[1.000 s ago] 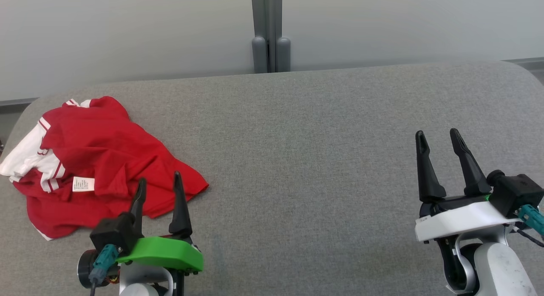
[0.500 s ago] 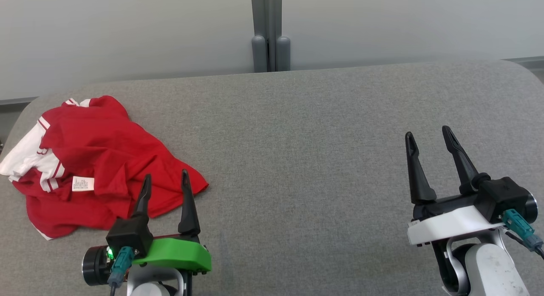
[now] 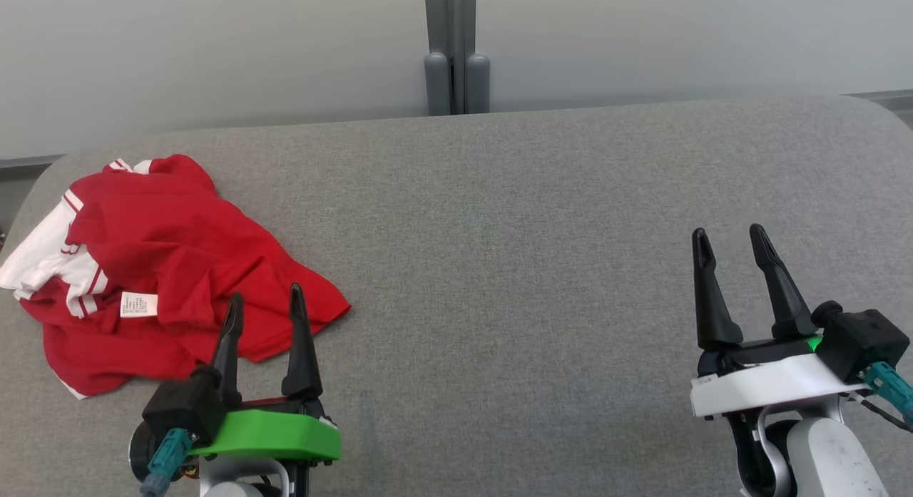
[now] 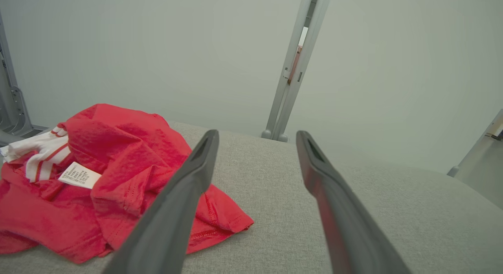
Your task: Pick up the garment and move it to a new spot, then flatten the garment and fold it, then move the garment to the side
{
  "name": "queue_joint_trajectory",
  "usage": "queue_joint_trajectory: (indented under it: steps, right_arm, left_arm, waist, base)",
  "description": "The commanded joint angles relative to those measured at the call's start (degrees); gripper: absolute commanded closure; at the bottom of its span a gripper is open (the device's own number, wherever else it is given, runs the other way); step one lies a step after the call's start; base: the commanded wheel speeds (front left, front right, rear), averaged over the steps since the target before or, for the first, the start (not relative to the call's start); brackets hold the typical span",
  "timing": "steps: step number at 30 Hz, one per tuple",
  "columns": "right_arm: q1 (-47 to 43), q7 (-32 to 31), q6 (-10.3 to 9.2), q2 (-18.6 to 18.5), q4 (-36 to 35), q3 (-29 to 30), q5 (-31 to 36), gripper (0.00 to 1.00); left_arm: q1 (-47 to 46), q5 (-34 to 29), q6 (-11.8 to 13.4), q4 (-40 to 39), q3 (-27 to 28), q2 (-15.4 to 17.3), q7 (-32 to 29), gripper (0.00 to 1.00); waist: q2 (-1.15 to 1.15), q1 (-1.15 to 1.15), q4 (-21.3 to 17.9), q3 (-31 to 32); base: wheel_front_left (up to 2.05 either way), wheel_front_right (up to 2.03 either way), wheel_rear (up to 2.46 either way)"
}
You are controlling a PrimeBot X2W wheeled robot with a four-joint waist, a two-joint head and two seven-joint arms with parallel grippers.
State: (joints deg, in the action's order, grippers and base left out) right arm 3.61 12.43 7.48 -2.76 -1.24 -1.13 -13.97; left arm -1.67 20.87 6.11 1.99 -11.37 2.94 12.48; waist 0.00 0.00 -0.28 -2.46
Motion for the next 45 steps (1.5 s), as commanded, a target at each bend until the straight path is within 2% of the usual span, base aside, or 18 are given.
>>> queue_joint_trajectory:
  steps: [1,8,23,36,45]
  right_arm:
    - [-0.26,0.61,0.02,-0.14,0.14,-0.05,0.72,0.00]
    - [-0.43,1.44,0.02,-0.16,0.79,-0.18,1.45,0.00]
    - [-0.87,2.94,0.01,-0.20,0.16,-1.30,7.07,0.00]
    - [-0.87,2.81,0.01,-0.20,0.51,-1.21,6.37,0.00]
    - [-1.27,2.81,0.01,-0.20,0.96,-2.10,5.86,0.00]
  left_arm:
    - [0.72,-0.21,-0.81,0.04,0.12,-0.05,0.53,0.00]
    - [0.88,0.54,-2.03,1.37,-0.42,-0.04,1.31,0.00]
    - [1.62,-4.65,-0.44,1.00,-1.59,0.01,2.88,0.00]
    - [1.57,-4.02,-0.67,1.91,-1.32,0.01,2.70,0.00]
    - [0.83,-3.45,0.24,2.74,-0.95,0.00,2.70,0.00]
  waist:
    - [0.00,0.00,-0.03,-0.09]
    - [0.00,0.00,-0.37,-0.10]
    - [0.00,0.00,-0.01,0.03]
    - [0.00,0.00,0.36,0.00]
    - [0.00,0.00,4.65,-0.46]
  base:
    - [0.00,0.00,0.00]
    - [0.00,0.00,0.00]
    - [0.00,0.00,0.00]
    - [0.00,0.00,0.00]
    - [0.00,0.00,0.00]
